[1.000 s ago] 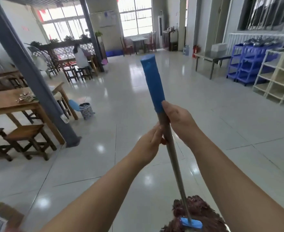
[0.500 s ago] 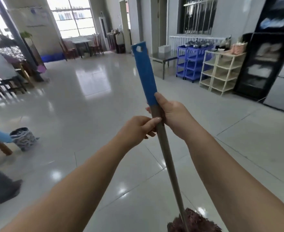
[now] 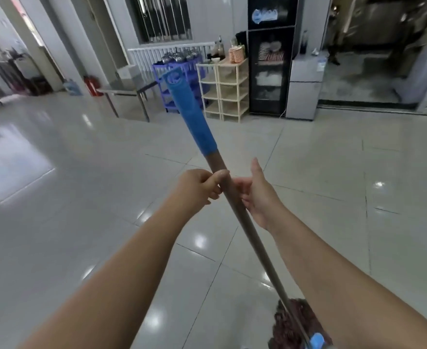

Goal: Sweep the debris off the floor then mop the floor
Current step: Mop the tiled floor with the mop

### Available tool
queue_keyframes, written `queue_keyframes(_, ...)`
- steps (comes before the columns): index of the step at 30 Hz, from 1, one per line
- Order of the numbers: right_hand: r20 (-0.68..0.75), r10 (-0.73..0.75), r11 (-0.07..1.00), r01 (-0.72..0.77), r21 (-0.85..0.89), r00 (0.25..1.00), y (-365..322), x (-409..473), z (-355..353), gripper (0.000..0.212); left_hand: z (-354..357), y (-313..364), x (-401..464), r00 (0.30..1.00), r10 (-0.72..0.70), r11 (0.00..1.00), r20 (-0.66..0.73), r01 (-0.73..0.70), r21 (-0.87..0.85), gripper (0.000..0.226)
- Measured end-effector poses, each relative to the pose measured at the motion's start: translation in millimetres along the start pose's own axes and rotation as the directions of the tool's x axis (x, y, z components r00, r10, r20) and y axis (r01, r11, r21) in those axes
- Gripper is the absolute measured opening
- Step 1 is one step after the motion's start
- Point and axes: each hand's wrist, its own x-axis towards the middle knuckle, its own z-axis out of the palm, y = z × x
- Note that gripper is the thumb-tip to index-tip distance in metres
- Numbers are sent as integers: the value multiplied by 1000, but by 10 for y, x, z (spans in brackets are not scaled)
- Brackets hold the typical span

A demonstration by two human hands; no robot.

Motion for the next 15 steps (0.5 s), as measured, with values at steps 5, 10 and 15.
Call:
queue_keyframes(5, -133, 52, 986, -72, -148, 990, 407, 1004, 7, 87, -112, -275, 1018, 997, -48, 997, 64, 43, 68, 36)
queue_keyframes(10, -237, 124, 975, -163, -154, 964, 578, 1911, 65, 79, -236, -525, 1957, 962, -204, 935, 182, 136, 327, 53)
queue_keyframes(15, -281, 225, 958, -265, -110, 933, 713, 2525, 212, 82, -264, -497, 2556, 900, -43, 834, 435, -207, 512, 49)
